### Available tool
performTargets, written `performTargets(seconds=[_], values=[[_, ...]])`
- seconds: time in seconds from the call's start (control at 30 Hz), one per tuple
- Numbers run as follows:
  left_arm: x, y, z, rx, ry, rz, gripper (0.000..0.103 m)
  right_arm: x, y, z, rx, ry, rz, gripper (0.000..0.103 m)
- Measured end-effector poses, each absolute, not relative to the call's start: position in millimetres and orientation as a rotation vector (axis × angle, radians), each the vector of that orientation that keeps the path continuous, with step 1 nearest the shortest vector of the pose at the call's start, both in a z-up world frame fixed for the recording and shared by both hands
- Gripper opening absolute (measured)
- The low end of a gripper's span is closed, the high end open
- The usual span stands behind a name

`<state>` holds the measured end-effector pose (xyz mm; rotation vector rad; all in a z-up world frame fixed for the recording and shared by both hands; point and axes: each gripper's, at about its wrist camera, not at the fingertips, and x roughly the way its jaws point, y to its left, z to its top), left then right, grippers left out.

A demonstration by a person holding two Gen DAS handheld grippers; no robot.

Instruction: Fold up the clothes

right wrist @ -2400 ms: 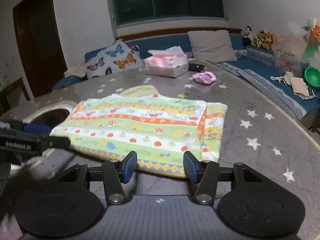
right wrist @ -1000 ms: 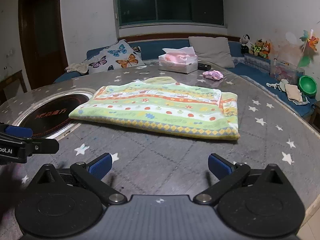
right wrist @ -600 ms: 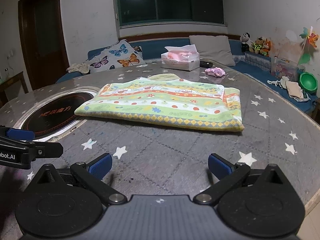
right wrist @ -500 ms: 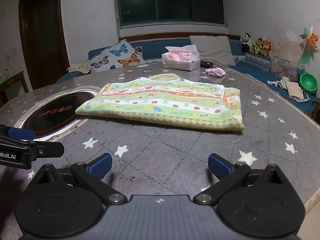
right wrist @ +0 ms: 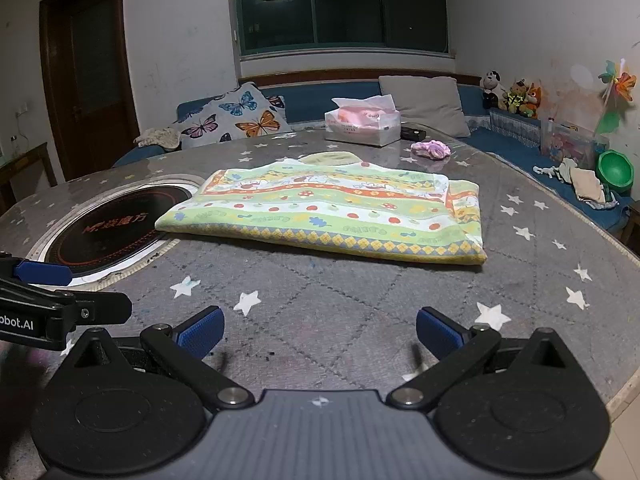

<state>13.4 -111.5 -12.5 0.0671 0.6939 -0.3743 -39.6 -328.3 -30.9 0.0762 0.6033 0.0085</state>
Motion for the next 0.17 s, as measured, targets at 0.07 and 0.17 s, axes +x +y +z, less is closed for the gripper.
performTargets(seconds=[0.07,0.17], values=[[12.9,-110.9,-11.6,0.065,0.689,-0.375,0.103,-39.9,-328.0,-30.6,0.075,0.602,0.01,0.103],[12.3,-110.1,-10.2,0.063,0.683,-0.376,0.103,-40.1,-327.6,-30.1,0.075,0.6,0.009,0.103]])
